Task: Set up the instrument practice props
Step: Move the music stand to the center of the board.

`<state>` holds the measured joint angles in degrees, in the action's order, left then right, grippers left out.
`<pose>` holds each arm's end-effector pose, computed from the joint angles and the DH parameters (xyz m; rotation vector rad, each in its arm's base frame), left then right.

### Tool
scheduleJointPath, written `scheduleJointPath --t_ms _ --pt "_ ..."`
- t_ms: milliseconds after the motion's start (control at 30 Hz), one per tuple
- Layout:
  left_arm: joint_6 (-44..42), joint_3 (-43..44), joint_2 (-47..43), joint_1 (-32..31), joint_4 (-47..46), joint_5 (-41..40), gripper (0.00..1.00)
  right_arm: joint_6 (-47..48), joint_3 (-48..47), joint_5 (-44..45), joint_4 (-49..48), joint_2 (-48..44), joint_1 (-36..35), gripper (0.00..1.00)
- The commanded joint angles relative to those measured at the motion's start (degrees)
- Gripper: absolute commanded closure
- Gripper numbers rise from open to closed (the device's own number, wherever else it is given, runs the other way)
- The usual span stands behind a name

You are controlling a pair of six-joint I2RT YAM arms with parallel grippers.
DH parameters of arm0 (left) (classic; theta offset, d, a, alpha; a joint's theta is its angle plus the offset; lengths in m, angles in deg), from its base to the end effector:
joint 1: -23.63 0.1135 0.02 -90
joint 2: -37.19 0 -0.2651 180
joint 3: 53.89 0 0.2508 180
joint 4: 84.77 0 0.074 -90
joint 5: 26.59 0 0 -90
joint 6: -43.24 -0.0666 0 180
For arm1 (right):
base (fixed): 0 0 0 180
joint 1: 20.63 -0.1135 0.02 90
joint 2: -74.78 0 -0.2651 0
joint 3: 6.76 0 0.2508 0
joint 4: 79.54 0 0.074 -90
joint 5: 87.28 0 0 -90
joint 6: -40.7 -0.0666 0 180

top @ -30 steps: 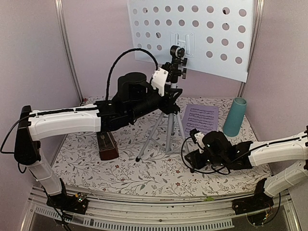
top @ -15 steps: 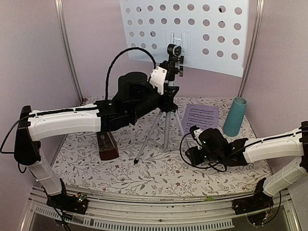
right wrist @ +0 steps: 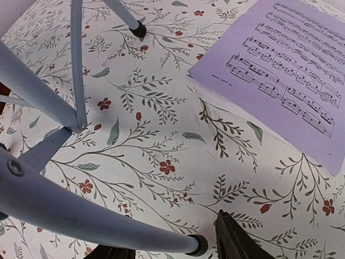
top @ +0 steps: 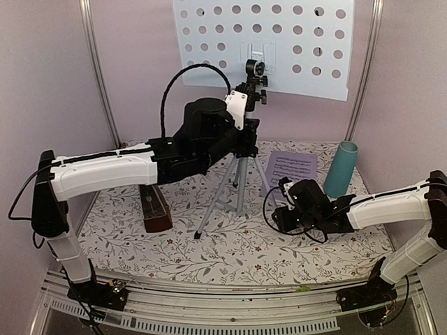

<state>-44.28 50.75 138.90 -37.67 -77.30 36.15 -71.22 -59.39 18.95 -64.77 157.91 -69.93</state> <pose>0.2462 -0.3863 0.3754 0.4797 1.5903 -0.4573 0.2107 0.2164 0.1514 -0.4196 2.3014 0.2888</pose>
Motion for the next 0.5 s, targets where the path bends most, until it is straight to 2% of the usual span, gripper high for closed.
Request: scheduleJointPath --t_ms 0,267,467 --pt "-4.02 5.62 2.50 -1.22 3.86 -6.35 1.00 2.03 -0.57 1.34 -0.85 0.42 3.18 0.48" --pt "-1.72 9.27 5.42 -1.54 6.21 -10.23 1.00 5.20 -1.35 -0.97 -1.98 -0.37 4.35 0.44" --pt "-1.29 8.76 5.09 -1.54 6.19 -9.02 1.00 5.20 -1.22 -5.36 -2.61 -2.39 4.30 0.38"
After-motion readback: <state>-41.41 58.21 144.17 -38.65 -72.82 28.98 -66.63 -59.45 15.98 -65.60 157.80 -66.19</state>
